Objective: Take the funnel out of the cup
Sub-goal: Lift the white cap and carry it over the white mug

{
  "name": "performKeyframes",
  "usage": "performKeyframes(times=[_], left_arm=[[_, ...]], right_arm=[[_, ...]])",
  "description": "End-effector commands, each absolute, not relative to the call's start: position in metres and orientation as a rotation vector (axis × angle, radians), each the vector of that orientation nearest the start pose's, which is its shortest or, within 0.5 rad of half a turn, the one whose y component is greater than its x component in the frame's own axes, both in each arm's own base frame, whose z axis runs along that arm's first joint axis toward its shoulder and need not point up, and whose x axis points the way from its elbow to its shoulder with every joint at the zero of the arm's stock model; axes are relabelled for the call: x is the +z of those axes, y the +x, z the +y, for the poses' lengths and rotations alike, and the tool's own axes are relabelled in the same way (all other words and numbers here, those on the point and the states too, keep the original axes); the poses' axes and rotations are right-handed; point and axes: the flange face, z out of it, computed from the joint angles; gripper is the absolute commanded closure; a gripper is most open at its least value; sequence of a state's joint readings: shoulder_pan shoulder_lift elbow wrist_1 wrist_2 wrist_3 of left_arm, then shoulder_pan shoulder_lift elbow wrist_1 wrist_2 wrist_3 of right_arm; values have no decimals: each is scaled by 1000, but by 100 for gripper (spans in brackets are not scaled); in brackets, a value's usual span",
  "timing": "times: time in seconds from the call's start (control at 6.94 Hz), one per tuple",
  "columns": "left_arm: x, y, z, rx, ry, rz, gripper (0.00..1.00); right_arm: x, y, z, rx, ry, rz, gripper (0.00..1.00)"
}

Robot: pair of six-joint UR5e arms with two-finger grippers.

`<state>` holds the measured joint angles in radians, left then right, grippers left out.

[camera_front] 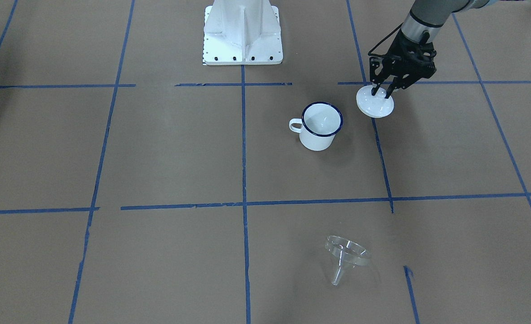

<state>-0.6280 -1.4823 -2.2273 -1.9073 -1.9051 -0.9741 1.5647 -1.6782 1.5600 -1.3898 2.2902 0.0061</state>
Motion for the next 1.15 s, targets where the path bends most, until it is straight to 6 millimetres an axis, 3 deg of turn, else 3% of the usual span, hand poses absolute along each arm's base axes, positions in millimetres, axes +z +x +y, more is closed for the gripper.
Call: performKeyframes(times=[0.0, 0.29, 0.43, 0.72, 1.01], left_arm=[[306, 296, -346, 89, 227, 904, 100], [233, 340, -373, 32, 157, 856, 100], [214, 367, -389, 10, 132, 842, 100], [223, 402, -395, 11, 93, 811, 100], [229, 411, -397, 8, 89, 810, 100]], right_arm=[[700, 65, -449, -23, 56, -720, 0], [700, 65, -449, -23, 56, -720, 0], [700, 65, -449, -23, 56, -720, 0], [700, 65, -449, -23, 56, -720, 0], [700, 65, -449, -23, 56, -720, 0]])
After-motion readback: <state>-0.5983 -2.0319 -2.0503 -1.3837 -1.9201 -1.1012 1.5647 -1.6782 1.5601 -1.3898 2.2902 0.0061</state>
